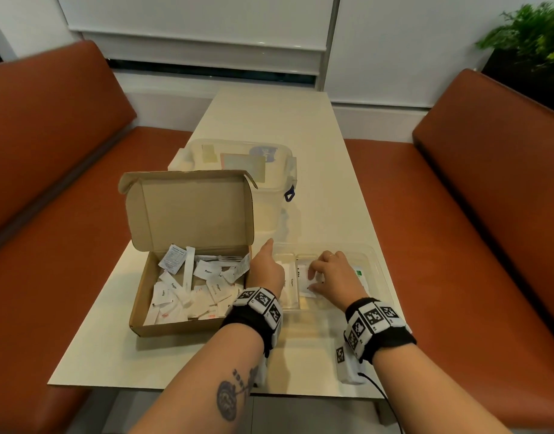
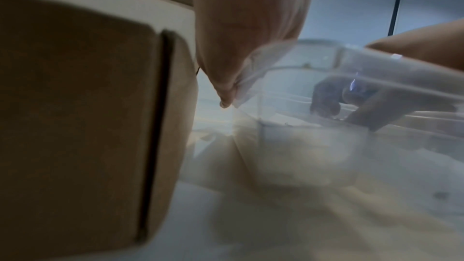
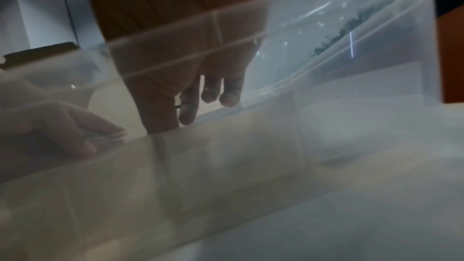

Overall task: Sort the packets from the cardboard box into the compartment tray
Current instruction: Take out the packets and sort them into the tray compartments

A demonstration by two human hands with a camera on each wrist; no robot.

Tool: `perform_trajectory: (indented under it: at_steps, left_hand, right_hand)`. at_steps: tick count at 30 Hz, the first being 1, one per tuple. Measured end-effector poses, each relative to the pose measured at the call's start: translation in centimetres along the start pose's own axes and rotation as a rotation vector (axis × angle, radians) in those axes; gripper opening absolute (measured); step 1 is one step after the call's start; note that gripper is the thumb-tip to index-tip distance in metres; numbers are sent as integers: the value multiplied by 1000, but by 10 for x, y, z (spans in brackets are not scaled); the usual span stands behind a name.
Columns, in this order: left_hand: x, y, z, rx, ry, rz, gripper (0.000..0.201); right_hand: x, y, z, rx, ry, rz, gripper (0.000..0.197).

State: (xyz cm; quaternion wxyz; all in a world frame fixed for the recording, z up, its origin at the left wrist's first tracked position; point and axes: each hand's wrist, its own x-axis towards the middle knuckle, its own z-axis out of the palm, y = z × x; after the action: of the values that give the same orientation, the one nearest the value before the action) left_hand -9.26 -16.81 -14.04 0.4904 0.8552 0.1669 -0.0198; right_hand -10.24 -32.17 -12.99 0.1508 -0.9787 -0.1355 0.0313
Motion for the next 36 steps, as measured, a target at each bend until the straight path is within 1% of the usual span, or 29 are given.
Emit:
perform_trajectory:
  at_steps: [4, 8, 15, 16, 18, 21, 23, 25, 27, 29, 31, 33, 35, 36]
  left_hand:
    - [-1, 0, 0, -5, -5, -3, 75]
    - [-1, 1, -1, -27, -5, -8, 74]
    - [-2, 3, -2, -37, -6, -13, 74]
    - [-2, 4, -2, -35, -6, -12, 73]
    - [-3, 7, -4, -41, -18, -18, 72]
    - [-7, 11, -10, -65, -16, -31, 61]
    - [-11, 16, -17, -87, -10, 5, 52]
    - [-14, 22, -30, -114, -4, 71, 41]
    - [-16, 25, -49, -162, 37, 132, 29]
    - [-15, 22, -74, -183, 118, 144, 23]
    - [-11, 8, -101, -173, 225, 94, 22]
    - [-8, -14, -127, -137, 356, -15, 21]
    - [-7, -38, -151, -80, 492, -150, 20]
    - [-6, -48, -161, -31, 546, -205, 22]
  right_hand:
    - [-2, 2, 2, -38, -31, -10, 22]
    - [0, 1, 3, -54, -15, -3, 21]
    - [1, 0, 4, -12, 0, 20, 20]
    - [1, -1, 3, 19, 22, 26, 20]
    - [1, -6, -1, 123, 116, 43, 18]
    - [3, -20, -14, 250, 269, 57, 11]
    - [7, -33, -24, 317, 322, 60, 8]
    - [12, -50, -31, 382, 362, 49, 5]
    - [16, -71, -33, 454, 374, 29, 2]
    - [18, -95, -31, 531, 359, 4, 3]
    - [21, -118, -24, 556, 295, -24, 5]
    - [25, -142, -12, 532, 151, -50, 9]
    - [28, -164, 6, 477, -24, -56, 8]
    - [30, -173, 15, 434, -90, -57, 14]
